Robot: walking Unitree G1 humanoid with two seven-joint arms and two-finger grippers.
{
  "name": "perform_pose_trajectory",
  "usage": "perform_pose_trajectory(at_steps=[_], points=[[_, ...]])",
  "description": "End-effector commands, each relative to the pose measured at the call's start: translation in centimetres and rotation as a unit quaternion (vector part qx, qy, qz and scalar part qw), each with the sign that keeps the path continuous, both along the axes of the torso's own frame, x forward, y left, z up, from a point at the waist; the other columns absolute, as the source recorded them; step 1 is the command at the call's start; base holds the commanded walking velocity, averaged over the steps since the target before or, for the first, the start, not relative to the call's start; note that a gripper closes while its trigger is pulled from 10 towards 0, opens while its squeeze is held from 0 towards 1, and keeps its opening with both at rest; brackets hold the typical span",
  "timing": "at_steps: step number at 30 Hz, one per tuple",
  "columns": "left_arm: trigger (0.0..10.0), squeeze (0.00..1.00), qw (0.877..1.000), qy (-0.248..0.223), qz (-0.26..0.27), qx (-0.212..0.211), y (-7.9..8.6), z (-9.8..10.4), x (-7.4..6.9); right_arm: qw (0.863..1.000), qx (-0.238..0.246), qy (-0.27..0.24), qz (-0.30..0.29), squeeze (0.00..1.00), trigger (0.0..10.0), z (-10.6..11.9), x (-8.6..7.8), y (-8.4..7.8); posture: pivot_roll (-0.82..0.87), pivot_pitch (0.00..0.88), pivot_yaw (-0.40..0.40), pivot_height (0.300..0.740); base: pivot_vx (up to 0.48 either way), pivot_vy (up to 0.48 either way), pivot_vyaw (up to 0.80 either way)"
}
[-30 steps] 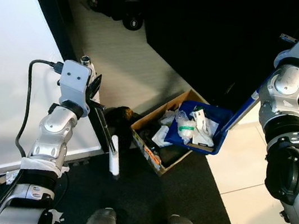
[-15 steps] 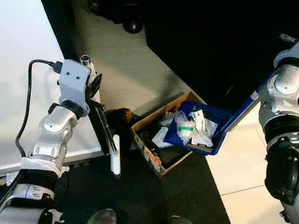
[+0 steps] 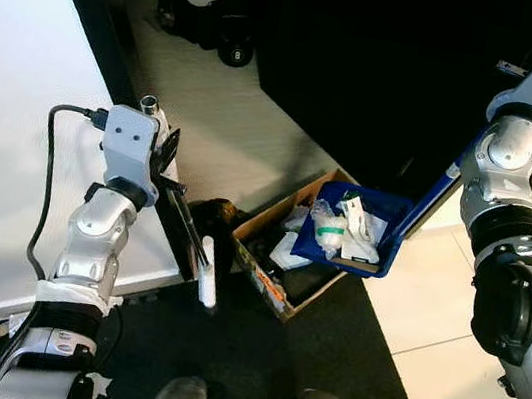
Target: Sweep floor
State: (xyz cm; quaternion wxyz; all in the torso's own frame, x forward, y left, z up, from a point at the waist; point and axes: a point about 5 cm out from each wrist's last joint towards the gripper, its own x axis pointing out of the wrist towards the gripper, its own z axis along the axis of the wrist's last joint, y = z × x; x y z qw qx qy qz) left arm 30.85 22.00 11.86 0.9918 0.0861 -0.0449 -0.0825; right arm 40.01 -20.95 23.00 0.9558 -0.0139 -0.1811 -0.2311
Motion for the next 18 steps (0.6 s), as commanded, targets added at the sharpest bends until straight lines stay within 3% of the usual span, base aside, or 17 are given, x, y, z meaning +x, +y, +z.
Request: perform_pose_trajectory(at_steps=[1, 18], points=[[10.0, 0.0, 1.0, -0.014, 0.003, -0.01, -0.04, 0.35, 0.0, 1.0, -0.001, -0.028, -0.003, 0.0, 10.0, 0.91, -0.14, -0.28, 0.05, 0.018, -0.018, 0.74, 0.0, 0.0, 0.0], [10.0, 0.0, 1.0, -0.004, 0.004, -0.015, -0.15, -0.05, -0.02, 1.0, -0.001, -0.027, -0.005, 0.0, 10.0, 0.71, -0.25, -0.66, 0.05, 0.024, -0.02, 0.74, 0.0, 0.0, 0.0]])
